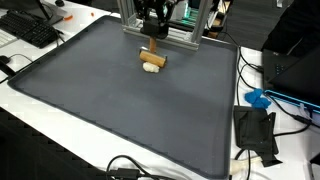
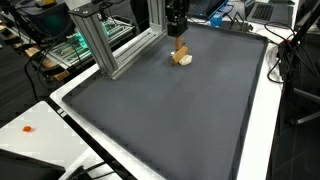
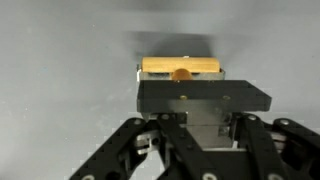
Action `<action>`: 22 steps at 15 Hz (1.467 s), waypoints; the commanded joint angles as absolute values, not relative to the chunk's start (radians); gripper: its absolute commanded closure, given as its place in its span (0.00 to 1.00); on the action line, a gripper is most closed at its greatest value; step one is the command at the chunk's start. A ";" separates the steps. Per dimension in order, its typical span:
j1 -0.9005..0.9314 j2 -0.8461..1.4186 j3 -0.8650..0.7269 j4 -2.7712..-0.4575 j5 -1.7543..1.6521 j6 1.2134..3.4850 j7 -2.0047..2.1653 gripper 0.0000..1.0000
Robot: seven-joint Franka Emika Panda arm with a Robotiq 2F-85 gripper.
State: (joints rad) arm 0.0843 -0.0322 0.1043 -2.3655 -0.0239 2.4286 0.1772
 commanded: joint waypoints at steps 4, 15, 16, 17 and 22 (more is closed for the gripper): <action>0.082 -0.010 0.098 -2.363 -0.014 2.508 0.311 0.77; 0.081 0.012 0.089 -2.271 -0.054 2.456 0.570 0.77; 0.080 0.019 0.087 -2.263 -0.063 2.460 0.589 0.77; 0.079 0.028 0.085 -2.255 -0.057 2.465 0.600 0.77; 0.081 0.089 0.057 -2.226 -0.130 2.476 0.758 0.77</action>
State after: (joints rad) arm 0.0789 0.0470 0.0772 -2.2558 -0.0583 2.4825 0.6534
